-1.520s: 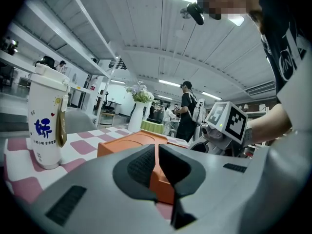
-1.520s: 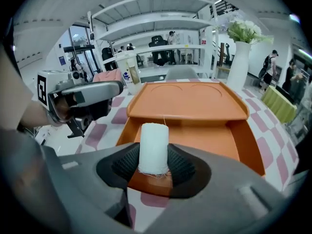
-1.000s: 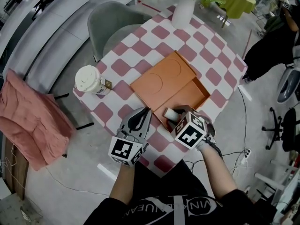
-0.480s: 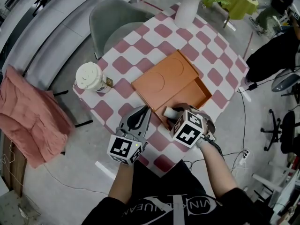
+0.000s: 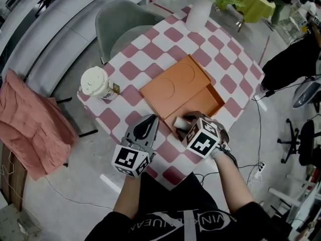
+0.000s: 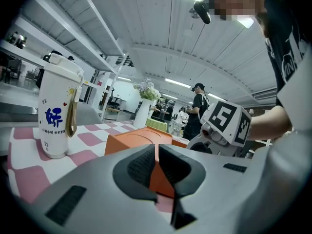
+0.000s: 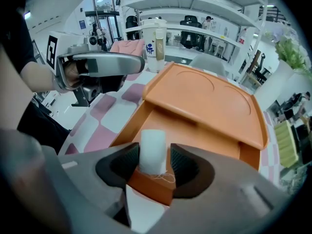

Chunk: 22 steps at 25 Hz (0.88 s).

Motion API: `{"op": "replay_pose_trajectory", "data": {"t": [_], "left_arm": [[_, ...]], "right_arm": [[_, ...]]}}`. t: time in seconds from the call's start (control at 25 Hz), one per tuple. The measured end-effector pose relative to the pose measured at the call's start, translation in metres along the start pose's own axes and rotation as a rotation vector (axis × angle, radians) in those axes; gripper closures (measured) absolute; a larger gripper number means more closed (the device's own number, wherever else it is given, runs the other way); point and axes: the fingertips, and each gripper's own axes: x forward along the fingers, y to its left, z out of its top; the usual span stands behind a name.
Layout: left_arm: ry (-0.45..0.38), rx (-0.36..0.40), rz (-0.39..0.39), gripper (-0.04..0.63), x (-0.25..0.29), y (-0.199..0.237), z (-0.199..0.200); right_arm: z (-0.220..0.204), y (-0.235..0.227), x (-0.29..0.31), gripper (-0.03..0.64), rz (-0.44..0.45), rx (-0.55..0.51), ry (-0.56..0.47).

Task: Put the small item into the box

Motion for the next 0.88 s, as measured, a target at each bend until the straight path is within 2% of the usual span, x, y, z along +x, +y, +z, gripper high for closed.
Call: {"op": "replay_pose_trajectory", "data": {"t": [0.44, 0.68, 0.88], "left_arm": [[-0.001, -0.004, -0.005, 0.571, -0.003, -0.006, 0.002], [0.005, 0.008, -0.023, 0.571, -0.002, -0.017, 0.001], [0.009, 0.018, -0.026, 0.572, -0.001, -0.023, 0.002]], "right_arm": [[0.002, -0.004, -0.020, 0.423, -0.003, 0.087, -0.109], [0.003, -0.010, -0.032, 0.423, -0.074, 0.087, -0.185], [0.005, -0.017, -0.048, 0.436, -0.113, 0.152, -0.282]]}}
